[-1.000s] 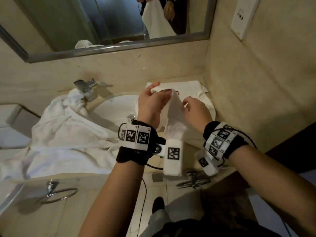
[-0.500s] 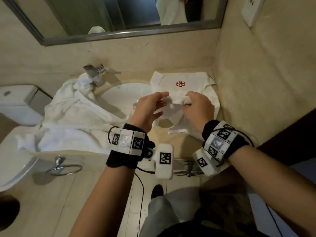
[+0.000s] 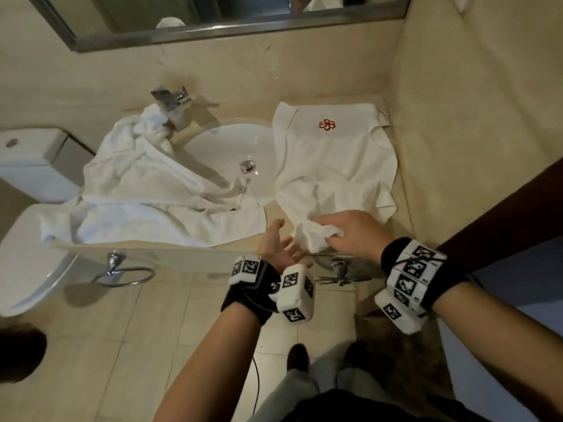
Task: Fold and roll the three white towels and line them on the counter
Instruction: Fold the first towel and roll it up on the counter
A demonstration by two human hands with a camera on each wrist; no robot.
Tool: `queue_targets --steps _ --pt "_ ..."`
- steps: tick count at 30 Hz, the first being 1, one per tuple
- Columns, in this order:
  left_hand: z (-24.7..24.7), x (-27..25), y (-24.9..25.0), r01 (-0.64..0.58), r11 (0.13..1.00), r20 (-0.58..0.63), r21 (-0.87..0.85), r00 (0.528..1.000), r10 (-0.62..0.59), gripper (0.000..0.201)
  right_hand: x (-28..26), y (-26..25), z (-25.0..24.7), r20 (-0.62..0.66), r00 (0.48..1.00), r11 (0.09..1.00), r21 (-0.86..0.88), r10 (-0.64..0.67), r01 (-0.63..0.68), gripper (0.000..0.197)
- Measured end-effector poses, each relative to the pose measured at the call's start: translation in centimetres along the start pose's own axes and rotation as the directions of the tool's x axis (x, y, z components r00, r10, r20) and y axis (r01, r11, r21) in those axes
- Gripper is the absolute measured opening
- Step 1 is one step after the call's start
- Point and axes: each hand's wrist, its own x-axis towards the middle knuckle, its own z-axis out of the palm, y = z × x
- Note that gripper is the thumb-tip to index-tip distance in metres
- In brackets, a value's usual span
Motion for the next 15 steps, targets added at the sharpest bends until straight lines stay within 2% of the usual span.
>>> queue_targets --steps 2,4,5,7,8,9,11,13,15 --pt "0.1 0.1 0.3 -0.016 0.993 0.035 0.116 0.999 0.012 0.056 -0.2 -0.6 0.3 0.181 0.981 0.942 -0.313 -0.066 0.121 0.041" --pt "-0.1 0.1 0.7 -0.042 0.969 0.077 0.245 0.997 0.023 0.058 -0.3 -1.3 0.8 0.311 0.948 0.84 -0.495 -0.067 0.222 0.042" --pt "-0.2 0.2 0.8 -0.051 0.957 0.094 0.287 0.995 0.024 0.051 -0.4 -1.5 1.1 0.347 0.936 0.803 -0.542 -0.054 0.247 0.043" --pt "-0.4 0.1 0.6 -0.077 0.961 0.071 0.265 0.996 0.06 0.022 -0.8 -1.8 1.6 0.346 0.937 0.794 -0.553 -0.055 0.25 0.041" --pt "-0.5 0.0 0.7 -0.1 0.969 0.049 0.225 0.995 0.091 0.016 -1.0 -1.9 1.9 0.293 0.952 0.822 -0.517 -0.093 0.239 0.038" --pt "-0.6 0.0 0.9 -0.112 0.98 0.018 0.163 0.994 0.11 0.019 -1.3 -1.8 2.2 0.199 0.97 0.852 -0.475 -0.139 0.219 0.036" --pt "-1.2 -0.1 2.0 -0.123 0.992 -0.023 -0.023 0.992 0.123 0.026 -1.7 -0.5 3.0 -0.059 0.984 0.91 -0.395 -0.166 0.129 0.035" --pt "-1.9 -0.6 3.2 -0.116 0.97 -0.04 -0.214 0.993 0.11 0.032 -1.9 1.0 3.2 -0.329 0.942 0.959 -0.282 -0.062 -0.035 0.044" --pt "-2.5 -1.4 4.3 -0.125 0.964 -0.027 -0.235 0.992 0.122 0.03 -1.8 1.4 2.5 -0.517 0.852 0.969 -0.16 0.08 -0.188 0.047"
